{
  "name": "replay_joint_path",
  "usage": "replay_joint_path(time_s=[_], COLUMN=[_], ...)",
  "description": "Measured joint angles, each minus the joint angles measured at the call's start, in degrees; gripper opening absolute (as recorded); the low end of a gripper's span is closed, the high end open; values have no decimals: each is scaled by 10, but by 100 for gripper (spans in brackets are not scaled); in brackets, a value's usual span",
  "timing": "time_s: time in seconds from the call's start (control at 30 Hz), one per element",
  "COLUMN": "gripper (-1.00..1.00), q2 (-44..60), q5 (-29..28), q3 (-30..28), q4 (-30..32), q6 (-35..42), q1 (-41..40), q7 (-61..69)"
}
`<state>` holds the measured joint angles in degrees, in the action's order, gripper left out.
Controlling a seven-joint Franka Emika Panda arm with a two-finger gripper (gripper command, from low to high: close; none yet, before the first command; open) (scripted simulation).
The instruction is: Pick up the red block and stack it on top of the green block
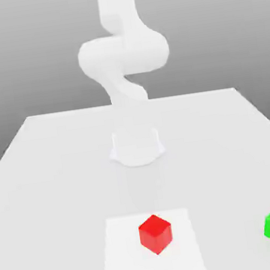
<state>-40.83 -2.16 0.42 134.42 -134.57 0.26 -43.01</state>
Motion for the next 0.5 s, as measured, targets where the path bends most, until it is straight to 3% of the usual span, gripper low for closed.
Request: replay_joint_path(time_s=[0.27,0.5], gripper=[0,0], q2=[175,321], q5=[-56,-51], q3=[-10,-33], q4=[89,165], q6=[-95,-178], q1=[13,32], q7=[111,243])
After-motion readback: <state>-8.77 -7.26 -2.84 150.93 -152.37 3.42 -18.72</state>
